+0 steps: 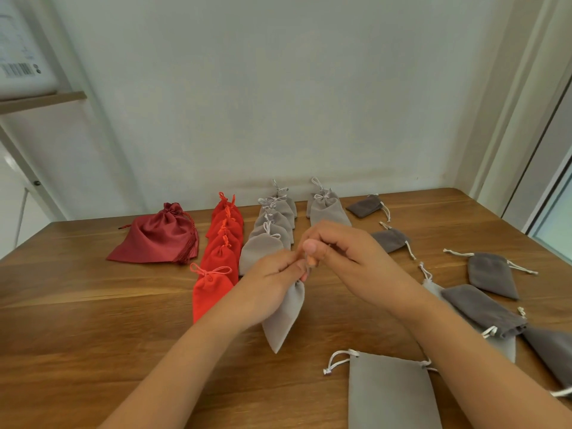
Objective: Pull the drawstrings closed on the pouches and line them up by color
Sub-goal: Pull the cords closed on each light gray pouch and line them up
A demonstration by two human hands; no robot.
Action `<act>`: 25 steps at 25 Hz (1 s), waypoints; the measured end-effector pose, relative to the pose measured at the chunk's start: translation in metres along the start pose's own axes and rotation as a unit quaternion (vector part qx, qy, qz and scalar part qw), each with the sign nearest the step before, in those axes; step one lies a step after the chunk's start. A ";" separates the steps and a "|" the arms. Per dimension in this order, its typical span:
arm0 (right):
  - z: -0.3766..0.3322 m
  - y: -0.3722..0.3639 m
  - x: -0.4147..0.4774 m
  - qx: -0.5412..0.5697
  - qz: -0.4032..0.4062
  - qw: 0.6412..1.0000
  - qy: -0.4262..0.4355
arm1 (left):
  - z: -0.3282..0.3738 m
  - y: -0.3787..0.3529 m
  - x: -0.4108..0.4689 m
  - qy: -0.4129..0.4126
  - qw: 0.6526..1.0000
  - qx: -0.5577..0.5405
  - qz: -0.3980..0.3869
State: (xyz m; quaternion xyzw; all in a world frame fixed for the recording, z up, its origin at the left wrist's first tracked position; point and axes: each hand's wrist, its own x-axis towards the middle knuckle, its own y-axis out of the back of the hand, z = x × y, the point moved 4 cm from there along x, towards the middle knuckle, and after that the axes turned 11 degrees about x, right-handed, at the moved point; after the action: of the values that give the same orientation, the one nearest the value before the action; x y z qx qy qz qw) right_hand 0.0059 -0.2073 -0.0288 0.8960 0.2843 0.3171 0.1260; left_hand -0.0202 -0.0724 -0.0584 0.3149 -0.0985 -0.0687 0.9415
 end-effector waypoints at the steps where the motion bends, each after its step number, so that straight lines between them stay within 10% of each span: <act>1: 0.001 -0.002 0.000 0.005 0.000 1.000 -0.009 | 0.001 -0.002 -0.001 -0.017 1.000 0.010 -0.016; 10: 0.006 0.005 0.001 0.209 0.093 0.967 -0.108 | 0.021 0.000 -0.013 -0.174 0.978 0.098 0.059; 25: -0.006 0.005 -0.003 0.205 0.052 0.974 -0.086 | 0.019 0.014 -0.011 -0.116 0.984 0.065 0.120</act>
State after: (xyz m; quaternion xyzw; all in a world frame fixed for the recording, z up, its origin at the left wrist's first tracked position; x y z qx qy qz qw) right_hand 0.0019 -0.2127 -0.0237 0.9401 0.2848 0.1795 -0.0532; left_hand -0.0339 -0.0703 -0.0369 0.3509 -0.2480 0.0150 0.9029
